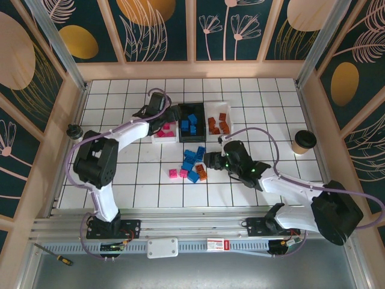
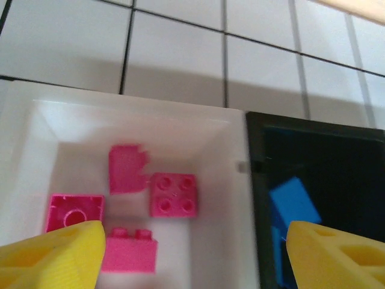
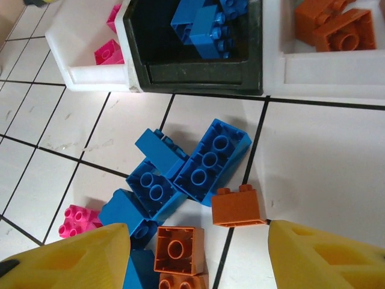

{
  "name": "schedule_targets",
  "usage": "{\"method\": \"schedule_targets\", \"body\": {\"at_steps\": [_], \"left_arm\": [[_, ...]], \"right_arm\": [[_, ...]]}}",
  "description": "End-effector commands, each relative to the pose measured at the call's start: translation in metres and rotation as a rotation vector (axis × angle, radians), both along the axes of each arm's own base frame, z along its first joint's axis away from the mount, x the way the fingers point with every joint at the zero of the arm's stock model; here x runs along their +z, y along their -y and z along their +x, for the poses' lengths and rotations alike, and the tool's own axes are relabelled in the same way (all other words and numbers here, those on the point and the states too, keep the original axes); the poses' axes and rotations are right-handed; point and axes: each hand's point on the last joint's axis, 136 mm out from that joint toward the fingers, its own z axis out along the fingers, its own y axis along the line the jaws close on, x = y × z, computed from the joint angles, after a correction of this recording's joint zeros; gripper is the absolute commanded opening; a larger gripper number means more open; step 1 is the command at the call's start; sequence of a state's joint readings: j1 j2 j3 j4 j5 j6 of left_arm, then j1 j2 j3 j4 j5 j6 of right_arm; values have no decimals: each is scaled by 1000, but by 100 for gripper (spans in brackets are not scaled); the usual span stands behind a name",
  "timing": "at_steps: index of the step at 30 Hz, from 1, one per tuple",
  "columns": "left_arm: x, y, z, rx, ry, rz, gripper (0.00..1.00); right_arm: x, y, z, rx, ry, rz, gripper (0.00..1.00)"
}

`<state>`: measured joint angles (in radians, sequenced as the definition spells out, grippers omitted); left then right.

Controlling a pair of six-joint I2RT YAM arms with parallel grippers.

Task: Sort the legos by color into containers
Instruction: Place the lego in the container, then pick up the lego from the bottom-center of the table.

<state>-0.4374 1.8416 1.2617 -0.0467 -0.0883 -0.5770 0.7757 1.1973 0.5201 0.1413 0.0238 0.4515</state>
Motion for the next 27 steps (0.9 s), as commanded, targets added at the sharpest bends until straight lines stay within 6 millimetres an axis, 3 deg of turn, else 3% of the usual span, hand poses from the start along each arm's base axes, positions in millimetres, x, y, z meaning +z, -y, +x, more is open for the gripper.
{"method": "schedule_targets", "body": {"at_steps": [1, 4, 7, 13, 19, 27], "left_arm": [[81, 12, -20, -63, 145, -169, 84], [100, 13, -52, -98, 183, -212, 90], [103, 8, -83, -114, 194, -227, 97], [69, -12, -132, -106, 145, -230, 99], [54, -35, -158, -64, 132, -199, 99], [45, -50, -170, -34, 125, -163, 99]], "right_arm": [[-5, -14, -2, 21, -12, 14, 63], [-17, -23, -11, 62, -36, -21, 63], [-30, -28, -24, 98, -63, -61, 62], [-38, -48, -46, 215, -21, -147, 62], [-50, -71, -51, 308, -6, -295, 57], [-69, -83, -58, 362, -23, -412, 48]]}}
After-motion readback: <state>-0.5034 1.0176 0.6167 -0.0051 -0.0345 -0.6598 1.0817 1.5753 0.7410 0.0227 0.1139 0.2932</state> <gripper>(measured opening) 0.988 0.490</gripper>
